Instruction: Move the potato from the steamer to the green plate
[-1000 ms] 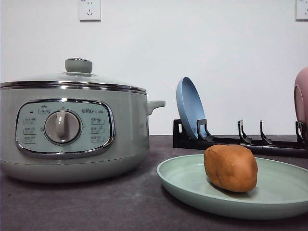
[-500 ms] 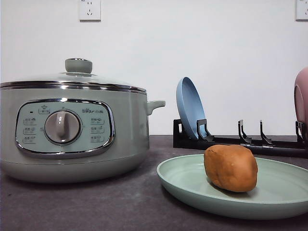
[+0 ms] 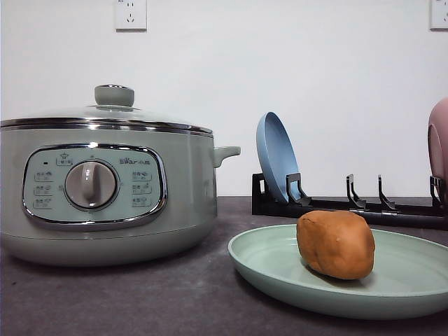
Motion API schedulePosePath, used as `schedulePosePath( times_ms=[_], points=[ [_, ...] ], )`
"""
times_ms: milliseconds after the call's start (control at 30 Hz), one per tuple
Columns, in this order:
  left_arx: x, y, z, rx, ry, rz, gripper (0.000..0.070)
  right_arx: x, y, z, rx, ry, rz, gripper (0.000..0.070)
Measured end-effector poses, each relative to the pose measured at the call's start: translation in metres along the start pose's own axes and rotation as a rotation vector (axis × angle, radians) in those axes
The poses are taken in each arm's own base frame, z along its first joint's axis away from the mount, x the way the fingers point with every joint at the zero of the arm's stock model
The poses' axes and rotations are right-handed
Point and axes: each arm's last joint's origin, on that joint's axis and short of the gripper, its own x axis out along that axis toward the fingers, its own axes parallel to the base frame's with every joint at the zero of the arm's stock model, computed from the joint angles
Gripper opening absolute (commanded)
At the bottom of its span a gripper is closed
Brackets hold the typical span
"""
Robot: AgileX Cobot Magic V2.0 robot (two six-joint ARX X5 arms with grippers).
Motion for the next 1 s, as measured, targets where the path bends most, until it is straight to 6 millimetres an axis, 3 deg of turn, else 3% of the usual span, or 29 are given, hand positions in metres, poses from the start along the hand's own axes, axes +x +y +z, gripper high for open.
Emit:
schedulePosePath(
  times_ms=[1000],
  points=[
    [0.0000, 0.0000, 0.0000, 0.000, 0.000, 0.000, 0.0003, 0.0000, 0.0000, 0.0000, 0.000, 0.000, 0.000, 0.0000]
  ],
)
